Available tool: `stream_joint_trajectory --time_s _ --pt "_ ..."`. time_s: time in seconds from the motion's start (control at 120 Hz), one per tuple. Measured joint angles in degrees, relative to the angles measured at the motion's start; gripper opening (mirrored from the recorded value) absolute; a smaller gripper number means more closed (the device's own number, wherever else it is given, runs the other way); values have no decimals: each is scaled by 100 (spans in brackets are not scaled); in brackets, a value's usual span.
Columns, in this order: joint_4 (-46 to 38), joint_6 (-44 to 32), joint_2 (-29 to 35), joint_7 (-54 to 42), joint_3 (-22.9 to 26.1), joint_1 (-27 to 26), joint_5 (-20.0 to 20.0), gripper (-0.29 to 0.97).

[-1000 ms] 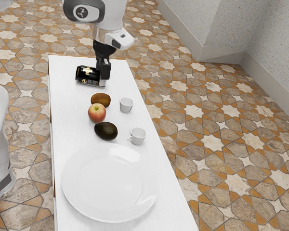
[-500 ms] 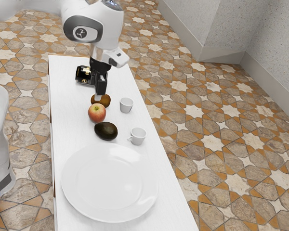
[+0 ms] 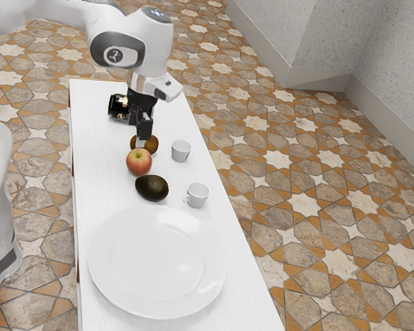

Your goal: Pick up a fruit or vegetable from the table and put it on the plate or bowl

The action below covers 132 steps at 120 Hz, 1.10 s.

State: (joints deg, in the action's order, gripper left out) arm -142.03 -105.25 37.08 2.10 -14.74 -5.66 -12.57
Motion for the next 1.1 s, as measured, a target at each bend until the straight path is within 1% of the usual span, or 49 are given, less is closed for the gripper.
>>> stream_joint_trajectory --time_s 0.283,1.1 --pt "-206 -240 -42 25 -3 -14 -24 68" --pt "-386 -370 -175 41 -3 -31 7 68"
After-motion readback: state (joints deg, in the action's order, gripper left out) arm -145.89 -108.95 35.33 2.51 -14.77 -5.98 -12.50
